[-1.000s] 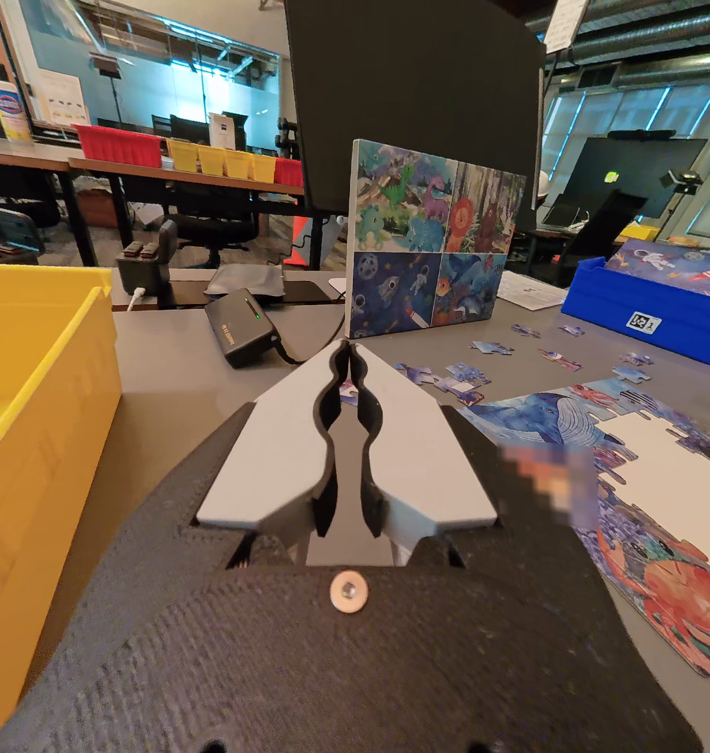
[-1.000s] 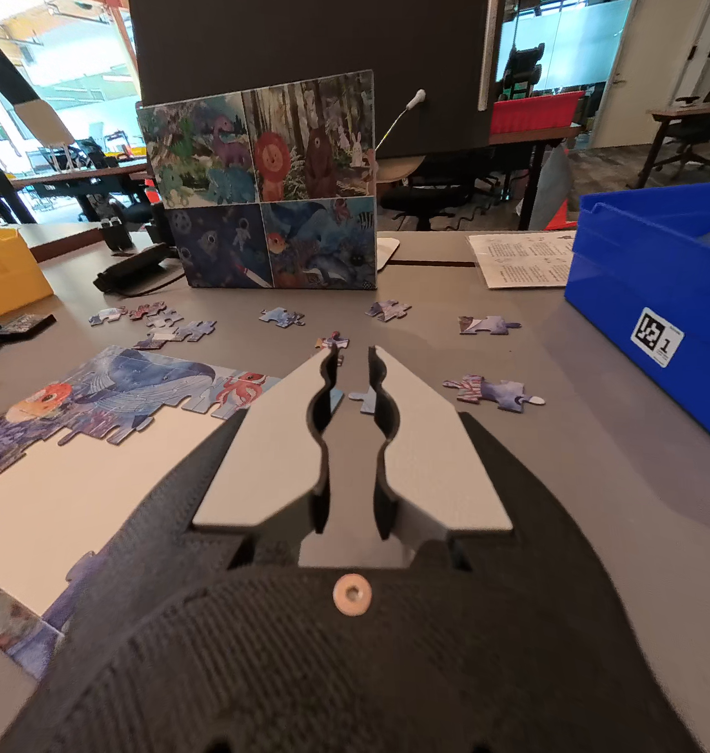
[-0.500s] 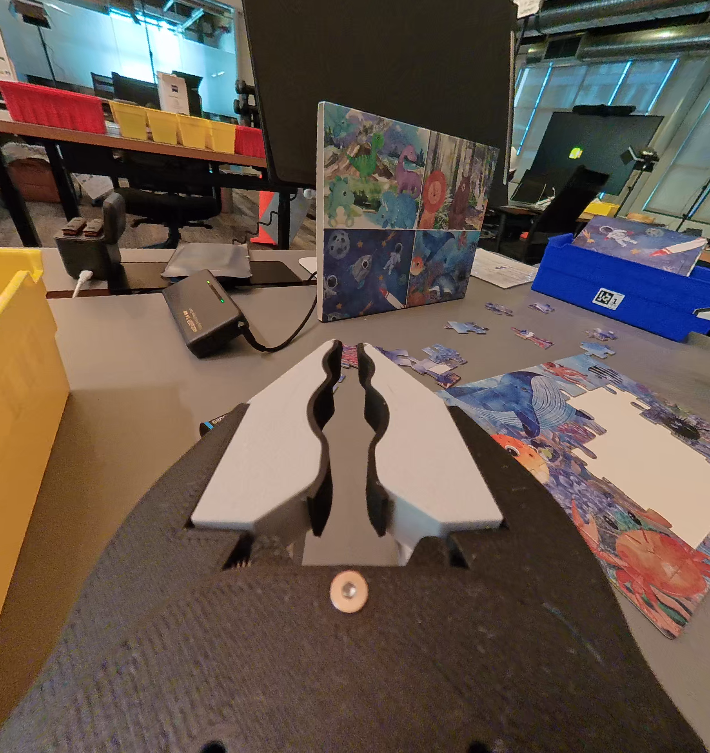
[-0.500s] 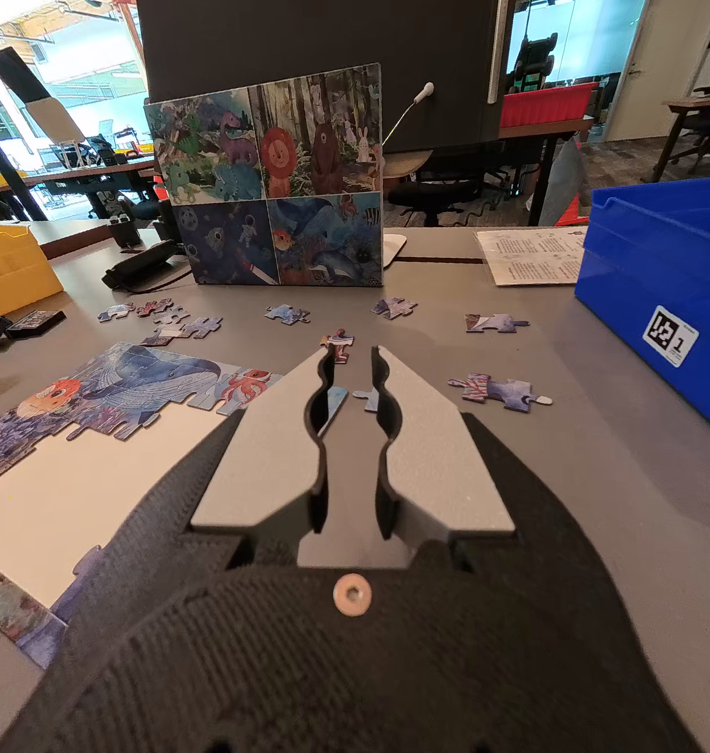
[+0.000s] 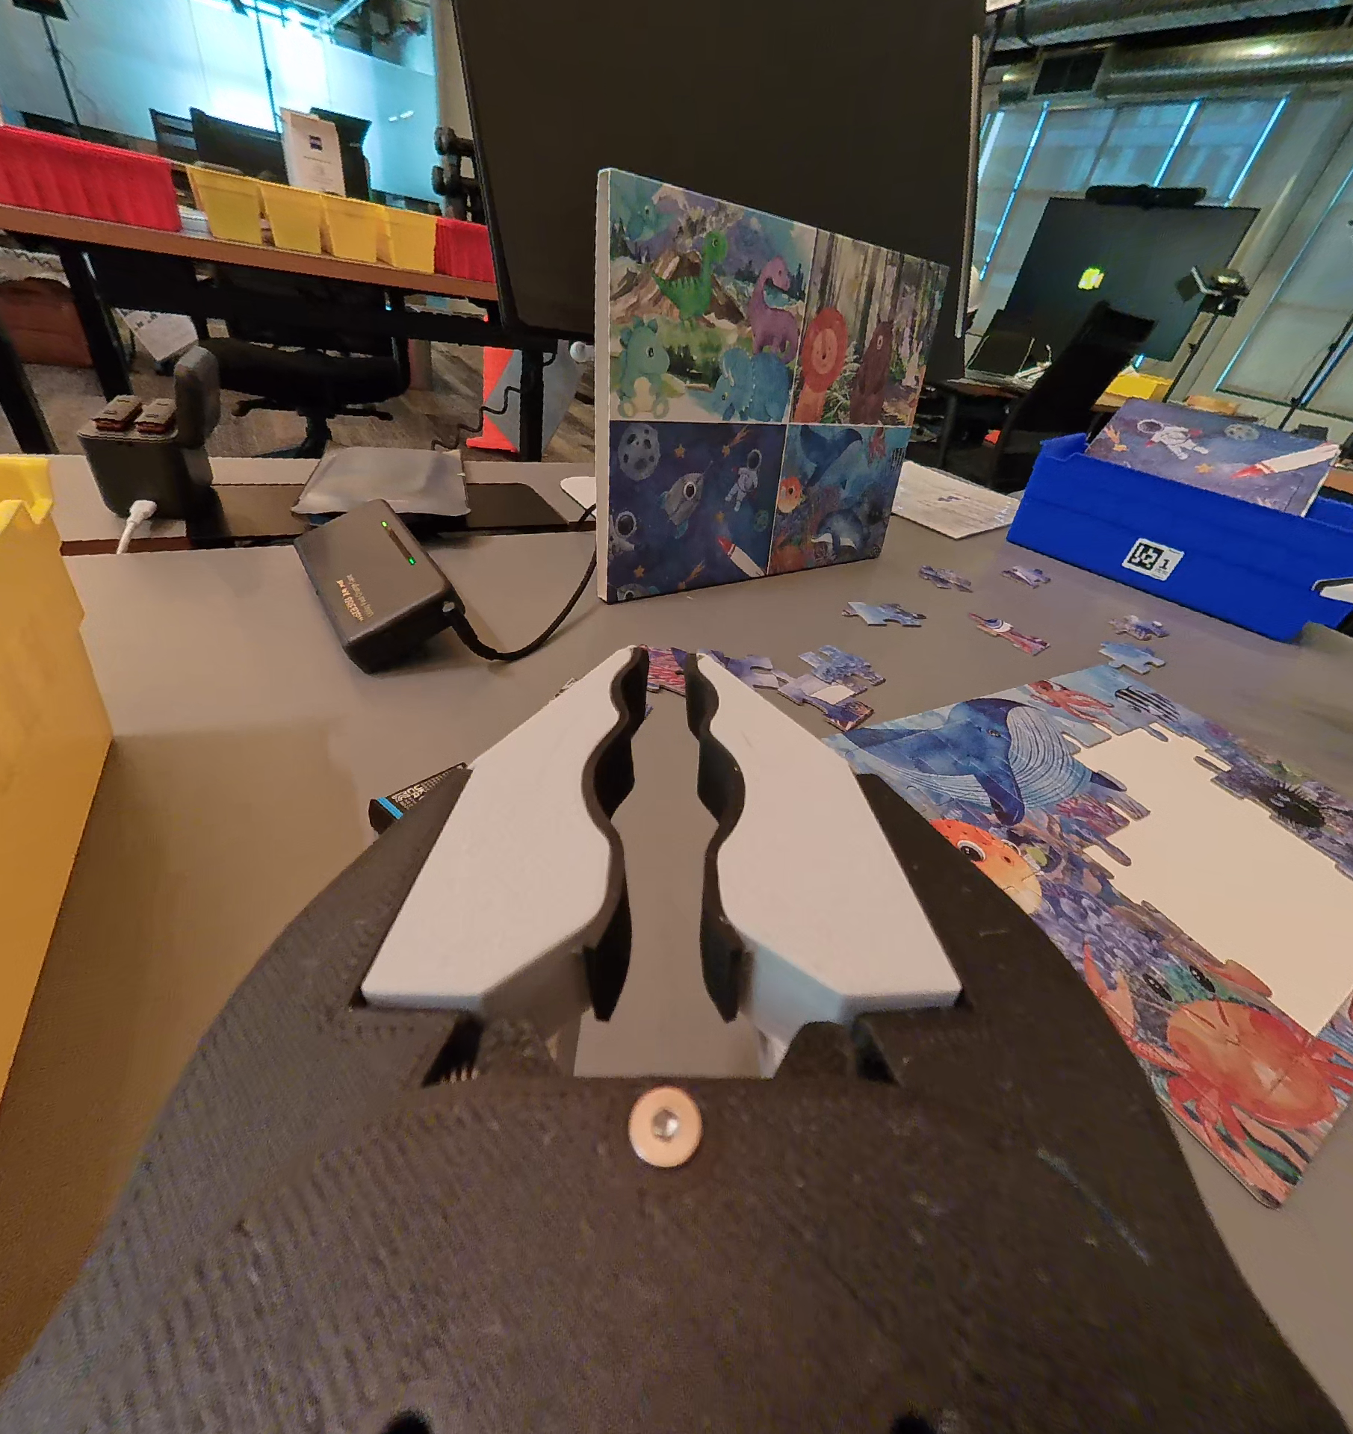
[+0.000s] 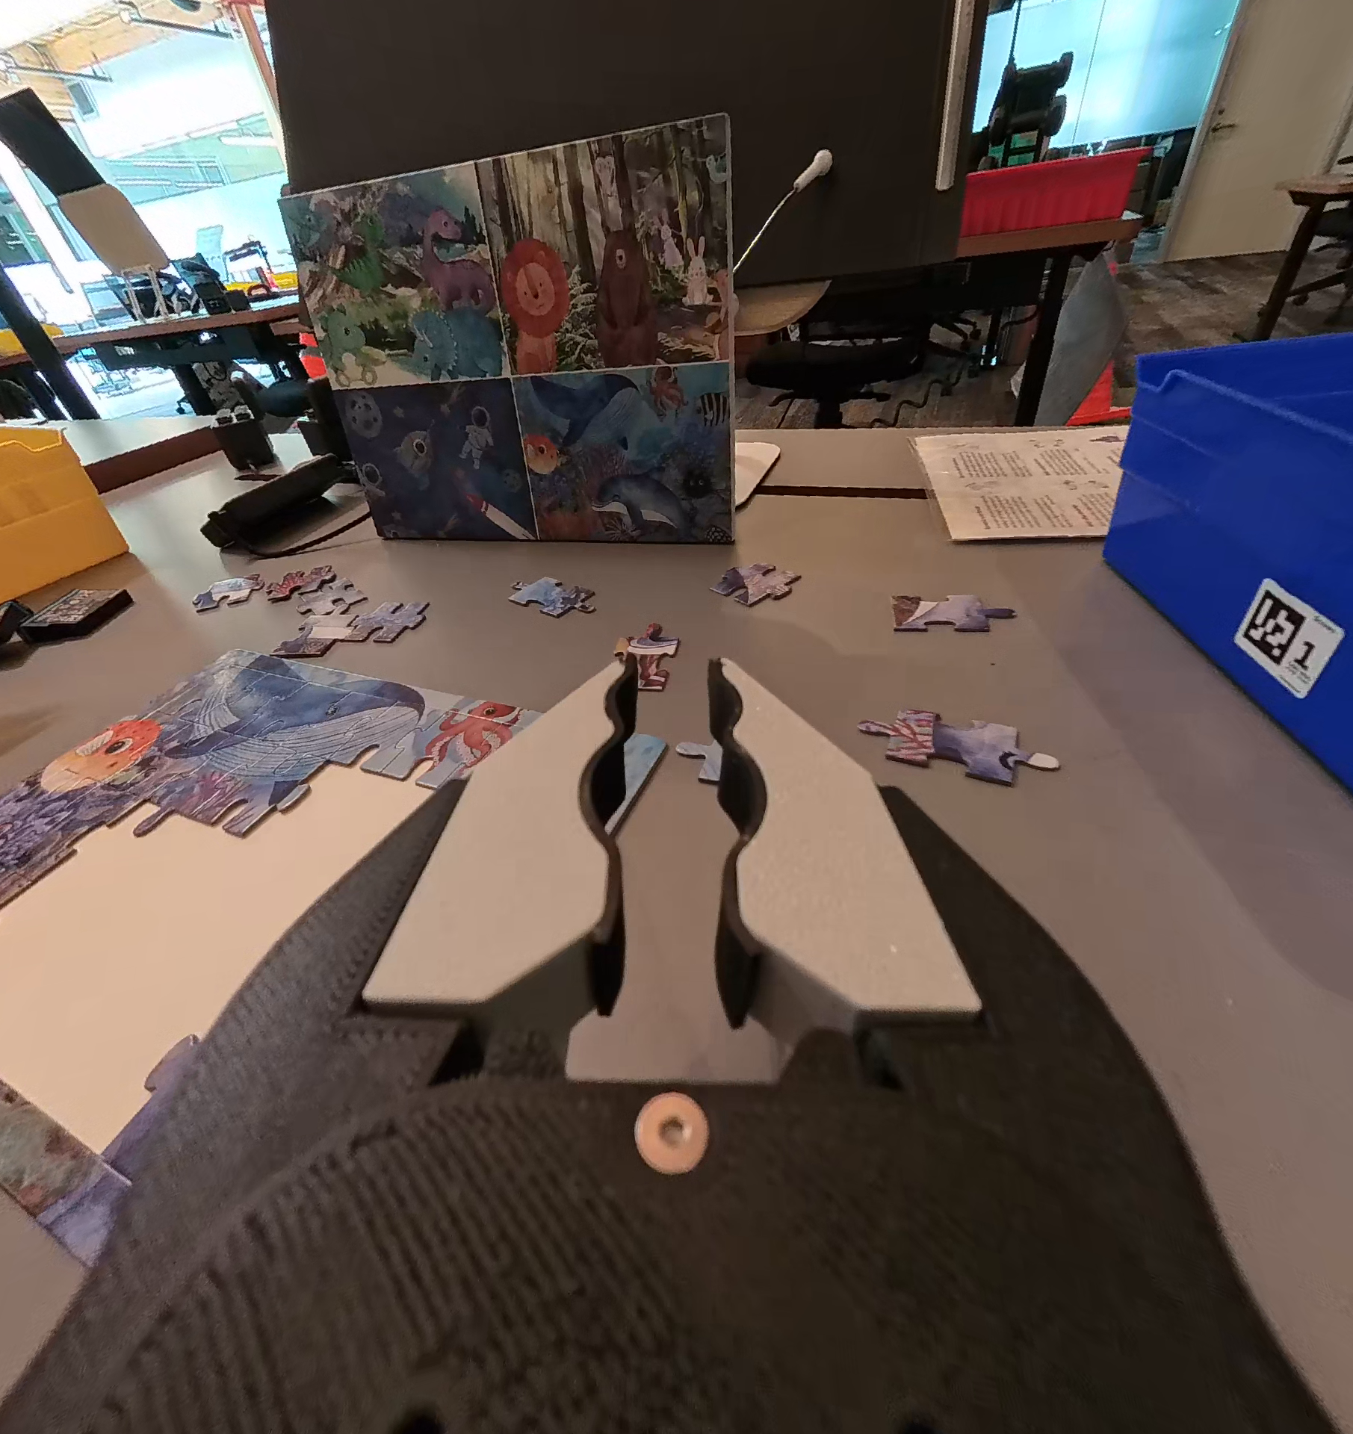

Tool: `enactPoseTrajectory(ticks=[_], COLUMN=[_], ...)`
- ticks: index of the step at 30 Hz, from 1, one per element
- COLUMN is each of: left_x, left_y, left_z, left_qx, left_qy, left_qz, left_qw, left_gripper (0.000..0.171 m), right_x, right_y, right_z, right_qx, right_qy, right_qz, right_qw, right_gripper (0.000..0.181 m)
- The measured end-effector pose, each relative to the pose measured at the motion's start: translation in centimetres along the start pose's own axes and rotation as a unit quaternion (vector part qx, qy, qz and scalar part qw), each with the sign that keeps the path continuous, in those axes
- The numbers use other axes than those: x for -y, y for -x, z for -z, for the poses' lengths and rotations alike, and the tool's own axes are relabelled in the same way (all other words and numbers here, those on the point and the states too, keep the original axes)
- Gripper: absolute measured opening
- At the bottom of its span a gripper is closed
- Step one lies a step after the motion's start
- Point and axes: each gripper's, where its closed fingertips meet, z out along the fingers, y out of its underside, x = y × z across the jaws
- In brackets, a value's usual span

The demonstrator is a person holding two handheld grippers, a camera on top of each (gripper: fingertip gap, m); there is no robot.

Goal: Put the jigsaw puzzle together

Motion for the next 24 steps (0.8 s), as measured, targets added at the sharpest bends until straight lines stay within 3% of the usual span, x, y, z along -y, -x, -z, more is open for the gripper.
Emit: enactPoseTrajectory(ticks=[24], left_x=[0.07], left_y=[0.17], left_z=[0.02], left_qx=[0.004], left_qy=[-0.002], left_qz=[0.002], left_qw=[1.0], left_gripper=[0.009], right_x=[-0.07], right_y=[0.07], right_z=[-0.07], right_qx=[0.004], right_qy=[0.002], right_qz=[-0.002], right_qw=[1.0], right_gripper=[0.016])
